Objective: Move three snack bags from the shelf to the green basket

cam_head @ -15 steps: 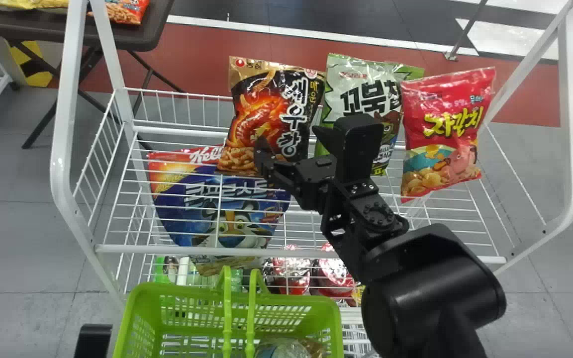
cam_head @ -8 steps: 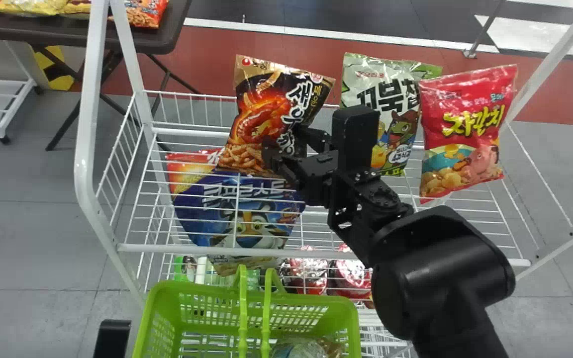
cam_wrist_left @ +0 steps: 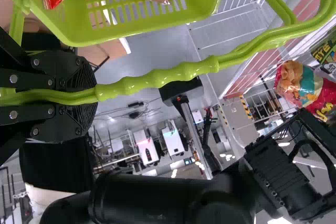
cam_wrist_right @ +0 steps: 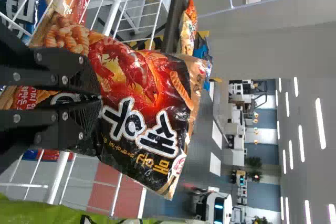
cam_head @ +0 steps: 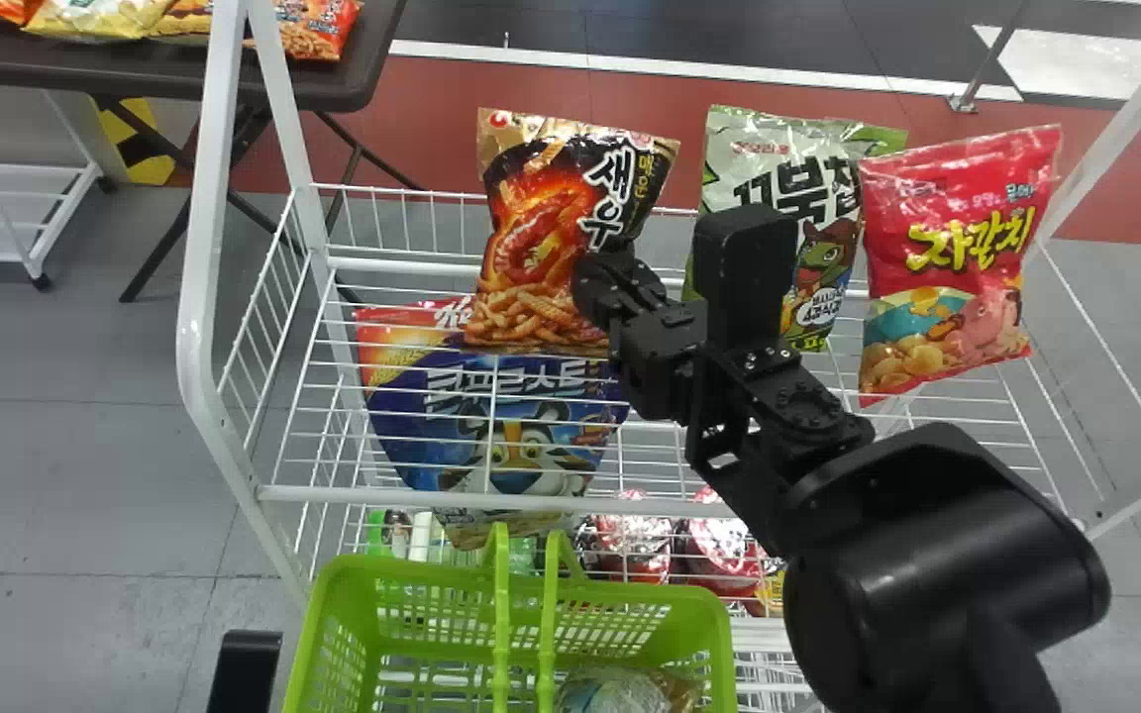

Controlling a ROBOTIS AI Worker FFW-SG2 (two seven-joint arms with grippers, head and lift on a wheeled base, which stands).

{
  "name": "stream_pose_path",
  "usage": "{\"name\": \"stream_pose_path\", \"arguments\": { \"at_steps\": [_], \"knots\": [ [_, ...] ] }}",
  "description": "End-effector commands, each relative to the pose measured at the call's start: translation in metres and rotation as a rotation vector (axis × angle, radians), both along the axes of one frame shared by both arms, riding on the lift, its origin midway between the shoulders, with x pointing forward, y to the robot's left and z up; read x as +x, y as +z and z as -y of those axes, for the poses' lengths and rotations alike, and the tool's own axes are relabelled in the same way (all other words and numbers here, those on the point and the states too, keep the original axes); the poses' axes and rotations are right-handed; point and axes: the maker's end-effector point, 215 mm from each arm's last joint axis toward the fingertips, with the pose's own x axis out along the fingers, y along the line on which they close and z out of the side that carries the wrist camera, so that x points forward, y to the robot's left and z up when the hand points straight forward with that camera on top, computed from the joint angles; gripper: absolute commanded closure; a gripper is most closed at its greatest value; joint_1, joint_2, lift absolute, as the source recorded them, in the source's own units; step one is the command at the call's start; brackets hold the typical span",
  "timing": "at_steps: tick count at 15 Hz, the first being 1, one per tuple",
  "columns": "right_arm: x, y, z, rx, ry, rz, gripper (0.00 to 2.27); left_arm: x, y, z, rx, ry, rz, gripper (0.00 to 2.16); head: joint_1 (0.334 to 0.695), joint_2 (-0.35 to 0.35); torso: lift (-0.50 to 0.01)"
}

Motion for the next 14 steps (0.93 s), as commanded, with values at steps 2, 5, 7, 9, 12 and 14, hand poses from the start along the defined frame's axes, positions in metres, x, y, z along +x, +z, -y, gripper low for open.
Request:
{"name": "stream_pose_path", "arguments": {
  "at_steps": [2,5,7,9,12,14],
  "knots": [
    [0.004,0.007,0.008,0.011,-0.009,0.018,2.24,0.000,0.001,0.000,-0.001,-0.001,0.001,2.14,0.695,-0.122,-0.048],
    [0.002,0.009,0.007,0.019,-0.007,0.034,2.24,-0.003,0.001,0.000,-0.003,0.001,-0.004,2.14,0.695,-0.133,-0.048],
    [-0.011,0.019,0.005,0.032,0.003,0.048,2.24,-0.003,0.000,0.000,0.000,0.002,-0.005,2.14,0.695,-0.133,-0.048],
    [-0.038,0.035,0.001,0.048,0.035,0.062,2.24,-0.002,0.001,0.000,-0.003,0.006,-0.002,2.14,0.695,-0.132,-0.048],
    [-0.085,0.061,0.005,0.060,0.063,0.081,2.24,0.000,0.003,0.002,-0.009,0.010,0.004,2.14,0.695,-0.133,-0.048],
    [-0.114,0.062,0.018,0.037,0.062,0.040,2.24,0.002,0.004,0.003,-0.008,0.009,0.008,2.14,0.695,-0.145,-0.048]
  ]
}}
